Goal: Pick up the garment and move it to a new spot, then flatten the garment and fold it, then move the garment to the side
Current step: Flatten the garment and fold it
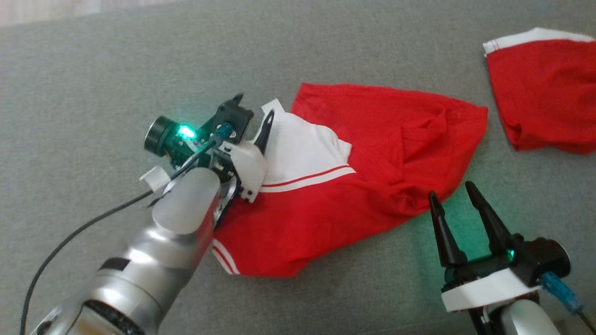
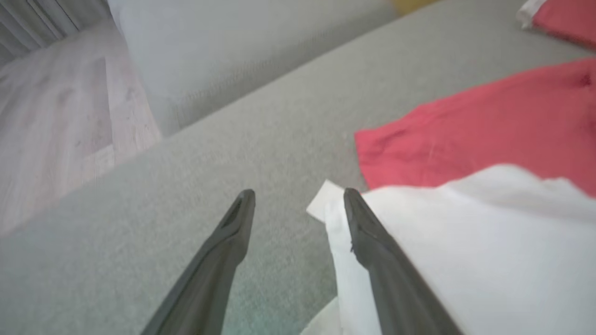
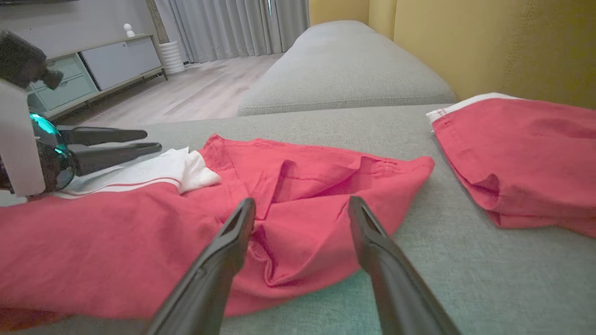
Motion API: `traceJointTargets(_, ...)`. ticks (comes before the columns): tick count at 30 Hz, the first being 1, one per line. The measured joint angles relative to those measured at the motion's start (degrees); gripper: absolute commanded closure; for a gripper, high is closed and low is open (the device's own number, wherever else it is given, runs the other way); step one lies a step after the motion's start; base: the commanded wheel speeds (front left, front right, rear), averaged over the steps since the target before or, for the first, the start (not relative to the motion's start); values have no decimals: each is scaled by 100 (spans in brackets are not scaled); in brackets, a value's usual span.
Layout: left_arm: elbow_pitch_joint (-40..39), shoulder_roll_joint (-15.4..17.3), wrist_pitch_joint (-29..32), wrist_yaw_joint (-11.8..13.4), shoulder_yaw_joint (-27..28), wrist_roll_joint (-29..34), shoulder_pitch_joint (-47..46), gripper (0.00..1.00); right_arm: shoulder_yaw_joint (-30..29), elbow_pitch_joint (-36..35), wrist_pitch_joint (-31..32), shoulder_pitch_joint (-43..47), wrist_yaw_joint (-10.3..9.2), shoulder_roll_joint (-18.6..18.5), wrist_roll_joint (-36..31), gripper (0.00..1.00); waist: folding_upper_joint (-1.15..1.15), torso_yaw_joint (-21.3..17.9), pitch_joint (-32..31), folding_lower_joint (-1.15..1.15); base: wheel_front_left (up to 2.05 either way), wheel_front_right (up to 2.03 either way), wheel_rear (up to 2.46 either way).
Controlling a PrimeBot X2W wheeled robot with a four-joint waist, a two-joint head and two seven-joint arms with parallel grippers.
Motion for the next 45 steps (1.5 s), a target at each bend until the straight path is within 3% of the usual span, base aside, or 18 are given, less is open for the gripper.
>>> traceJointTargets(7, 859, -146, 48, -383, -213, -102, -147, 0, 35, 15, 0, -21, 0, -16, 3, 0, 0, -168, 157, -1, 0, 0, 0)
traceJointTargets(19, 1087, -158, -322, -547, -636, -263, -380, 3, 122, 47, 0, -188, 0, 24, 3, 0, 0, -269, 274, -2, 0, 0, 0)
traceJointTargets(20, 1089, -156, -322, -547, -660, -283, -390, 9, 127, 52, 0, -213, 0, 26, 3, 0, 0, -282, 277, -2, 0, 0, 0)
traceJointTargets(22, 1098, -158, -324, -550, -715, -318, -406, 47, 126, 53, 1, -227, 0, 30, 4, 0, 0, -304, 280, -2, 0, 0, 0)
traceJointTargets(24, 1100, -163, -417, -594, -805, -319, -411, 76, 116, 74, 1, -226, 0, 34, 4, 0, 0, -311, 273, -2, 0, 0, 0)
traceJointTargets(25, 1104, -165, -460, -594, -840, -334, -410, 100, 110, 78, 0, -226, 0, 36, 4, 0, 0, -309, 264, -2, 0, 0, 0)
traceJointTargets(32, 1062, -167, -857, -587, -985, -521, -403, 100, 53, 112, 1, -217, 0, 105, 3, 0, 0, -191, 109, -2, 0, 0, 0)
traceJointTargets(35, 795, -168, -1135, -449, -1037, -521, -380, 100, 47, 112, 0, -201, 0, 121, 3, 0, 0, -85, 7, -2, 0, 0, 0)
traceJointTargets(41, -312, -151, -1314, 49, -1011, -553, 18, 100, -76, 124, 0, 28, 0, 127, 3, 0, 0, 268, -189, -2, 0, 0, 0)
traceJointTargets(45, -1491, 185, -1330, 492, -977, -385, 767, 100, -132, 127, 0, 214, 0, 125, 2, 0, 0, 589, -303, -3, 0, 0, 0)
